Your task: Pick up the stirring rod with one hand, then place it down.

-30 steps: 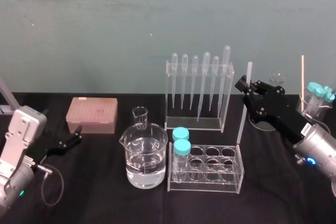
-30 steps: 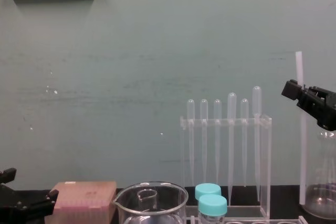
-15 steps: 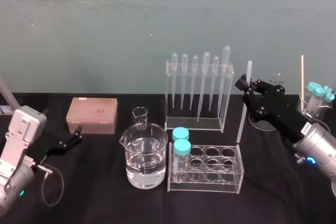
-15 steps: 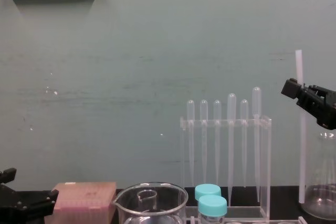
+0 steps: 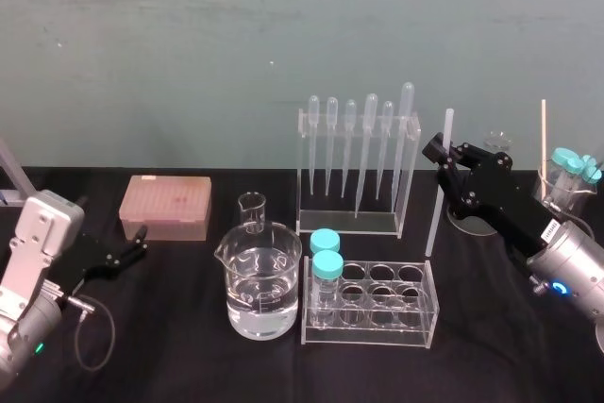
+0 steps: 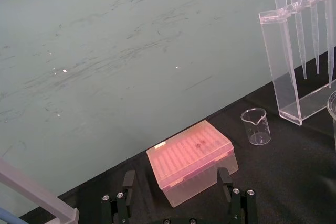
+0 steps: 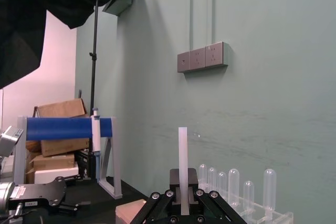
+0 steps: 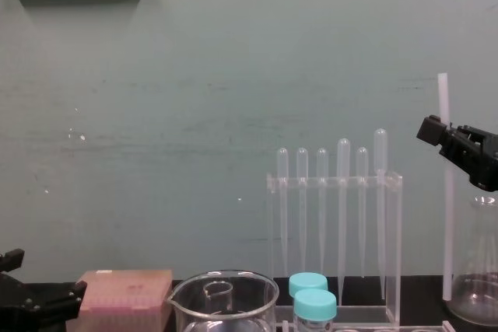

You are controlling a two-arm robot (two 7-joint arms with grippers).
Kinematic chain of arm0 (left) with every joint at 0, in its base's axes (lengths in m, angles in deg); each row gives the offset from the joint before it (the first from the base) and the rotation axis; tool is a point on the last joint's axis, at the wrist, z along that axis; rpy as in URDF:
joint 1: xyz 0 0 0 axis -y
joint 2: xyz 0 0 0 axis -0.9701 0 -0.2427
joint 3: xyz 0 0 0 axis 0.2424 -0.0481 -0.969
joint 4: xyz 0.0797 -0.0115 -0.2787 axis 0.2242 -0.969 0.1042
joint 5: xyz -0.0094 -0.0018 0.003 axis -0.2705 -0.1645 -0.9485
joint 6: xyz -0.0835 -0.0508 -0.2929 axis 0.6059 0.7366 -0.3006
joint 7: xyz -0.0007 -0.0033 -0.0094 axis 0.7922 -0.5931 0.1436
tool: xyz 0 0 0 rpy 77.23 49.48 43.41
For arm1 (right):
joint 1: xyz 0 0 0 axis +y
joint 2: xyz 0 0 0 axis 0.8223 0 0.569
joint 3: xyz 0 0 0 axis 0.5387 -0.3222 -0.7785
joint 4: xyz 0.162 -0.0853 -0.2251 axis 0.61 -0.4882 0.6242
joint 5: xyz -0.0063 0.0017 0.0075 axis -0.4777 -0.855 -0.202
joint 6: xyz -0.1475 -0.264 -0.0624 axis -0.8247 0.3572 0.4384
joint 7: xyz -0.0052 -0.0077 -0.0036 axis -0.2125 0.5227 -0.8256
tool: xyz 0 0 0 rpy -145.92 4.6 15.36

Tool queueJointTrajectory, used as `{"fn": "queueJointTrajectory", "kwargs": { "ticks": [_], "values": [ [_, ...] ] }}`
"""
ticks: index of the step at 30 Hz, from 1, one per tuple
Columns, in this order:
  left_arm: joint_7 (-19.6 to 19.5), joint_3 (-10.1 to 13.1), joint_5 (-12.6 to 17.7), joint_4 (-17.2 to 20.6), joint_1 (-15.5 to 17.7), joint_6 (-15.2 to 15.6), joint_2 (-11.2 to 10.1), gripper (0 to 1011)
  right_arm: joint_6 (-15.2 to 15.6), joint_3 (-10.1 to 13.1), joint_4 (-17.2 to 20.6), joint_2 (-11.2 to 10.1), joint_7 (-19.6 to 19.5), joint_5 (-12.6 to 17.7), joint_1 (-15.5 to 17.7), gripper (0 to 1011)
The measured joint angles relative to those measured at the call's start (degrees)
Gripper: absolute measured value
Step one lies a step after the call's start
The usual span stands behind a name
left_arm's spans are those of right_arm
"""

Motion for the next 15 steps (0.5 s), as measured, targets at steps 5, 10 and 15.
{"fn": "queueJointTrajectory", "kwargs": {
  "ticks": [5,10,15],
  "values": [
    [0.0,0.0,0.0,0.0,0.0,0.0,0.0,1000,0.0,0.0,0.0,0.0,0.0,0.0,0.0,70],
    [0.0,0.0,0.0,0.0,0.0,0.0,0.0,1000,0.0,0.0,0.0,0.0,0.0,0.0,0.0,69],
    [0.0,0.0,0.0,0.0,0.0,0.0,0.0,1000,0.0,0.0,0.0,0.0,0.0,0.0,0.0,69]
  ]
}}
